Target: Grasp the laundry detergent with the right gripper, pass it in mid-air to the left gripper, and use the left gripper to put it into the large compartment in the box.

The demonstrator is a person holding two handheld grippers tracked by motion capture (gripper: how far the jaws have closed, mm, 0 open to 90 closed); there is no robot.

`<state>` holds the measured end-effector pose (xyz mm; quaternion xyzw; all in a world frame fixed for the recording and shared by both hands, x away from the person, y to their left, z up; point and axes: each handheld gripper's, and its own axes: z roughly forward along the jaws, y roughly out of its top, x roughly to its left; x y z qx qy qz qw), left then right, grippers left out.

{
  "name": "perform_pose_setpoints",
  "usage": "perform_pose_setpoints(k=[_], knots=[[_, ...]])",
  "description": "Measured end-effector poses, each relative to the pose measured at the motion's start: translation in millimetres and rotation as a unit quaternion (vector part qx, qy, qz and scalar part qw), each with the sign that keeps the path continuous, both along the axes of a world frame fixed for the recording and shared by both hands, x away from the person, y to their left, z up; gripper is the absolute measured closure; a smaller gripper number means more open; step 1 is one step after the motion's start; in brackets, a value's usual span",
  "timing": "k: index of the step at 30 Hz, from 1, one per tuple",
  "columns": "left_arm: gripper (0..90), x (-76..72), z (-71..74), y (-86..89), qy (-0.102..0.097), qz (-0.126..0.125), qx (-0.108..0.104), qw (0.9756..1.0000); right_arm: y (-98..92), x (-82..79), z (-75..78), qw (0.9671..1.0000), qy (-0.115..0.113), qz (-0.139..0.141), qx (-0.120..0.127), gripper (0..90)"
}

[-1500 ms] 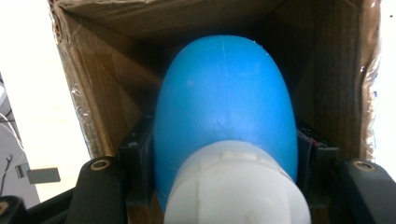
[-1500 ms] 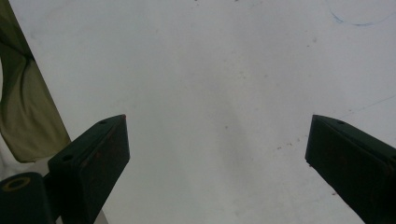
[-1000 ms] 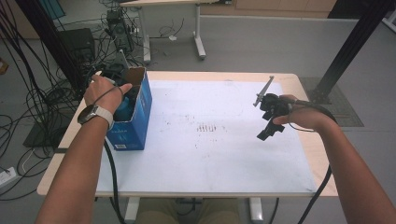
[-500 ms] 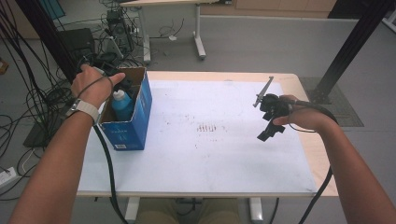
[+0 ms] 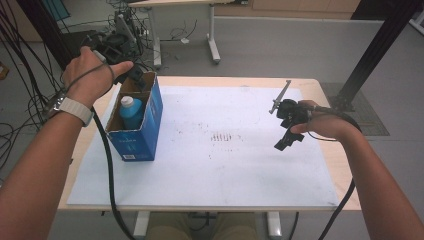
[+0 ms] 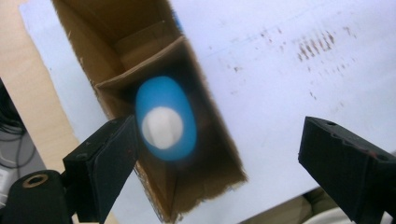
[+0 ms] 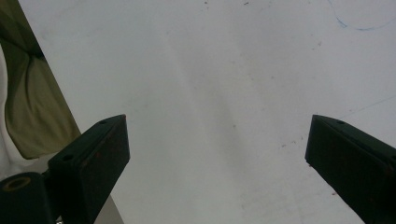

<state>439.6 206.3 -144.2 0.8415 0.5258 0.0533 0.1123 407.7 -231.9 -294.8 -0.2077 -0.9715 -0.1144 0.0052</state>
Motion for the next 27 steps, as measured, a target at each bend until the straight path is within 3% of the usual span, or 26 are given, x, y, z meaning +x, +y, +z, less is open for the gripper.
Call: perform_pose_setpoints(k=[4, 6, 11, 19, 27], knots=[[12.3, -8.1, 15.5, -15.1, -0.012, -0.035, -0.002, 0.9993, 0.4, -0.5, 2.2, 1.0, -0.001, -0.002, -0.003, 6.4], [12.3, -11.0, 20.0, -23.5, -0.006, -0.057, 0.002, 0.9984, 0.9, -1.3, 3.8, 1.0, 0.001, -0.006, -0.004, 6.3], [12.8, -17.0, 24.2, -45.0, 0.0, -0.116, 0.008, 0.9932, 1.3, -2.9, 5.8, 0.9999, -0.002, -0.011, -0.005, 6.1], [13.8, -17.1, 18.3, -73.5, 0.025, -0.201, 0.026, 0.9789, -0.8, -7.4, 3.9, 0.9998, 0.002, -0.019, -0.004, 6.1], [12.8, -11.4, 1.1, -99.4, 0.048, -0.275, 0.022, 0.9599, -9.0, -12.3, 2.3, 0.9995, 0.002, -0.031, 0.001, 6.0]])
